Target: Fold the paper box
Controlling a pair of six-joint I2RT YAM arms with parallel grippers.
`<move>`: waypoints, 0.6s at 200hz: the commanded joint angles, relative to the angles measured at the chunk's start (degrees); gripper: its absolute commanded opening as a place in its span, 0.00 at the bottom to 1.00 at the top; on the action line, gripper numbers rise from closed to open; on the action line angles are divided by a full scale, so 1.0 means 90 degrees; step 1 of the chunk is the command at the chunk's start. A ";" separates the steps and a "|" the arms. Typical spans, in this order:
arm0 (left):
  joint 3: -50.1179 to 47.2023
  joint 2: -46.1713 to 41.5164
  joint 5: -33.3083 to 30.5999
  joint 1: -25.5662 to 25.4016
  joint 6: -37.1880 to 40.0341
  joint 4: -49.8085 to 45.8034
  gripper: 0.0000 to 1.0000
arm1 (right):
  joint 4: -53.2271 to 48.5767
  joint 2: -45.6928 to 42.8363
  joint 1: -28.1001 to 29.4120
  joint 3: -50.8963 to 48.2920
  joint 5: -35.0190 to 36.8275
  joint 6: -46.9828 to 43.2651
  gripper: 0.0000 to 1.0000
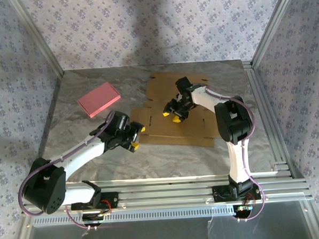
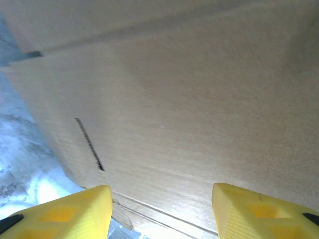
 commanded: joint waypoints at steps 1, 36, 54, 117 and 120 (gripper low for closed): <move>-0.0095 0.0274 -0.0113 -0.0279 -0.0980 0.0556 0.73 | -0.0447 -0.0668 -0.0110 -0.0017 0.0161 -0.0271 0.58; 0.0221 0.0992 -0.0444 -0.0409 -0.0949 0.1102 0.69 | -0.0232 -0.1030 -0.0385 -0.0866 0.0089 -0.0443 0.58; 0.0113 0.1204 -0.0543 -0.0431 -0.1102 0.1583 0.67 | -0.0123 -0.0921 -0.0453 -0.1013 0.0057 -0.0472 0.58; 0.0151 0.1756 -0.0864 -0.0458 -0.1077 0.2251 0.52 | -0.0129 -0.0453 -0.0464 -0.0959 0.0100 -0.0672 0.58; 0.0142 0.1762 -0.0865 -0.0457 -0.1072 0.2270 0.51 | -0.0133 -0.0450 -0.0468 -0.0960 0.0100 -0.0670 0.58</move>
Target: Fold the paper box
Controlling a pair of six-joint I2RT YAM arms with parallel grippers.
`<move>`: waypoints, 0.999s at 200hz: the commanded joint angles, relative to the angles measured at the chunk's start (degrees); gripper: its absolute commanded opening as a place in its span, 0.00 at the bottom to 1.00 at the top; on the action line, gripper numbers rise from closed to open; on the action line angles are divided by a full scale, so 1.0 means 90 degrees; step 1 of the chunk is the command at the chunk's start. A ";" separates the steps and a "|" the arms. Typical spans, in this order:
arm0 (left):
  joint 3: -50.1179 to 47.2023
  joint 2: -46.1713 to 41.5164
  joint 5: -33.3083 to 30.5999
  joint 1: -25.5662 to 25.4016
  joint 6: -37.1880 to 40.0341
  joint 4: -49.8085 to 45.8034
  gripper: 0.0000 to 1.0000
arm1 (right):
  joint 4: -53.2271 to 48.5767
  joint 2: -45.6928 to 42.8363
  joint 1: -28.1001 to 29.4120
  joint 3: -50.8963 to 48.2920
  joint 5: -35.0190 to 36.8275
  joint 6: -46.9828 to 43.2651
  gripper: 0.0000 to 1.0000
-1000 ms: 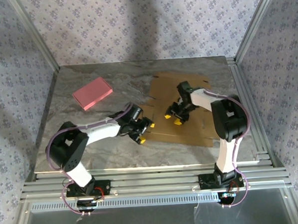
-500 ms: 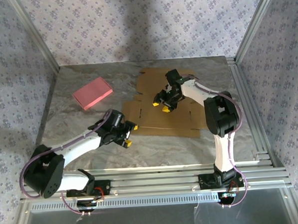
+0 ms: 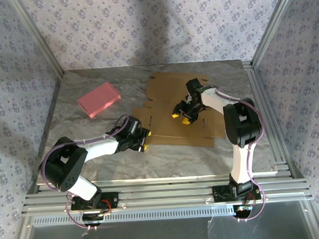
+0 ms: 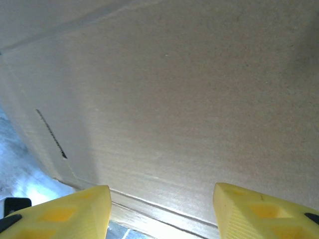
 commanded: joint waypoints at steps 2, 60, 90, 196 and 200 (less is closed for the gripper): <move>0.0143 0.0136 -0.0222 -0.0033 -0.0177 0.0478 0.51 | -0.0093 0.0062 0.0011 -0.0033 0.0002 -0.0182 0.58; 0.0067 -0.0072 -0.0466 -0.0036 0.0000 0.0576 0.13 | -0.0209 -0.0178 0.0011 -0.0040 0.0017 -0.0248 0.58; 0.0269 -0.0195 -0.0506 -0.0036 0.0225 0.0382 0.00 | -0.0426 -0.0567 0.0008 -0.0023 0.0154 -0.0329 0.58; 0.1047 -0.0597 0.0416 0.0992 0.1342 -0.2130 0.47 | -0.0405 -0.1796 -0.0890 -0.1074 0.0688 -0.0355 0.59; 0.1032 -0.0573 0.0472 0.0991 0.1326 -0.2124 0.48 | -0.0433 -0.1705 -0.0879 -0.1016 0.0692 -0.0385 0.59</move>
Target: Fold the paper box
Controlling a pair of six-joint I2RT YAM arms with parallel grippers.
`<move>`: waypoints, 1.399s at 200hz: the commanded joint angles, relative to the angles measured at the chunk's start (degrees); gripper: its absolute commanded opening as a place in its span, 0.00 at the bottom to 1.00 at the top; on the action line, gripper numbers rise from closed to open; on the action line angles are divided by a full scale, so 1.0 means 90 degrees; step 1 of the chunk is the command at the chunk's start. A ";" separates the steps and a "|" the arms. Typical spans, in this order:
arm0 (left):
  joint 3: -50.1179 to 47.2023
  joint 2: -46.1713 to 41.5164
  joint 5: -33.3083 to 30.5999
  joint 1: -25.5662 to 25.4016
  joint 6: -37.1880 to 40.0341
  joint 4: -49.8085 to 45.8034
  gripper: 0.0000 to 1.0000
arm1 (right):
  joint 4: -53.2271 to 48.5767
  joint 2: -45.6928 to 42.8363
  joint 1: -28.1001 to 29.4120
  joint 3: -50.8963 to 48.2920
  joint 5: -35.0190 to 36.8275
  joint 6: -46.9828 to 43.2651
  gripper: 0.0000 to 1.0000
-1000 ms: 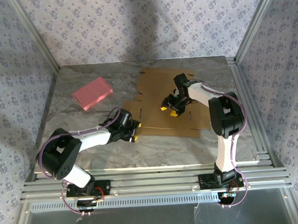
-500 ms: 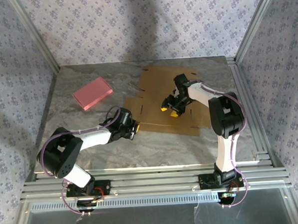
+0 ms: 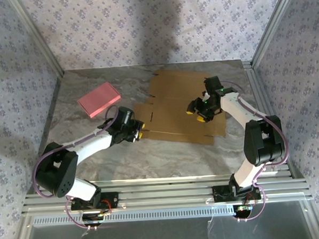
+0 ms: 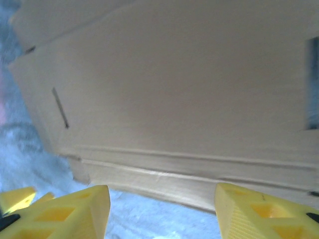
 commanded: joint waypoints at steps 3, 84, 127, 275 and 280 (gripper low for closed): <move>0.0268 -0.0007 0.0517 0.0227 0.0496 -0.0878 0.49 | -0.0227 0.0418 -0.0034 0.0171 0.0105 -0.0221 0.59; -0.0374 0.0524 0.0400 -0.0428 -0.0821 0.0864 0.56 | -0.0201 0.1336 -0.0459 0.0925 -0.0282 -0.0224 0.61; -0.0600 0.0754 0.0145 -0.0809 -0.1560 0.1572 0.59 | -0.0265 0.2302 -0.0033 0.2066 -0.0232 0.0023 0.59; -0.0266 0.1569 -0.0586 -0.0844 -0.1174 0.3151 0.51 | -0.0960 0.3316 0.0147 0.2699 -0.0581 -0.0154 0.58; -0.0249 0.1574 -0.0583 -0.0834 -0.1160 0.3160 0.50 | -0.0995 0.3336 0.0147 0.2719 -0.0600 -0.0168 0.58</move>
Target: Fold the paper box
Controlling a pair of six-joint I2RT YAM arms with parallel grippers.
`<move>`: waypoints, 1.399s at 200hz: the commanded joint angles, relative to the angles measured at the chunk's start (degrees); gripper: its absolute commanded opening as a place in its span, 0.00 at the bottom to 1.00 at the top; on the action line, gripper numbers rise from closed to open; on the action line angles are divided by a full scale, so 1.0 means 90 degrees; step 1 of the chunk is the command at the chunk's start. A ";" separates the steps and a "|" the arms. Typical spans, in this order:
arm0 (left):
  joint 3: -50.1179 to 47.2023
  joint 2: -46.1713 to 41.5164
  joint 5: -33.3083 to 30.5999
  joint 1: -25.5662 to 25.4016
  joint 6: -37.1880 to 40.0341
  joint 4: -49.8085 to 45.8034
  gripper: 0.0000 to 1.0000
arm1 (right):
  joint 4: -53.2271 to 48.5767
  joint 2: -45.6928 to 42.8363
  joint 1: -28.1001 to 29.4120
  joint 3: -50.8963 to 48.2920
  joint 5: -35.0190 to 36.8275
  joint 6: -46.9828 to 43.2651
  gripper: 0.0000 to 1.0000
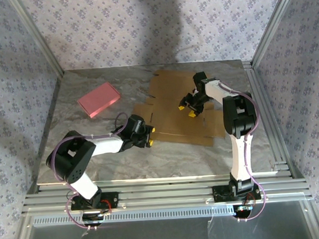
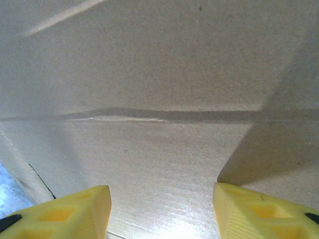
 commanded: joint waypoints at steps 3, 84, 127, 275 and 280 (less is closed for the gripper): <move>0.0332 0.0390 -0.0551 0.0066 0.0393 0.0909 0.50 | -0.0525 0.0208 -0.0011 0.0177 -0.0205 -0.0173 0.58; 0.0430 0.0205 -0.0563 0.0162 0.0846 0.0838 0.39 | -0.0620 0.0289 -0.0003 0.0260 -0.0252 -0.0199 0.57; 0.0424 0.0347 -0.0520 0.0222 0.0886 0.1043 0.29 | -0.0662 0.0357 0.0016 0.0363 -0.0341 -0.0198 0.56; 0.1014 0.0663 -0.0268 0.0253 0.1134 0.0781 0.00 | -0.0582 0.0212 0.0086 0.0509 -0.0295 -0.0266 0.56; 0.1054 0.0613 -0.0269 0.0259 0.1147 0.0686 0.00 | -0.0557 0.0099 0.0095 0.0544 -0.0253 -0.0465 0.57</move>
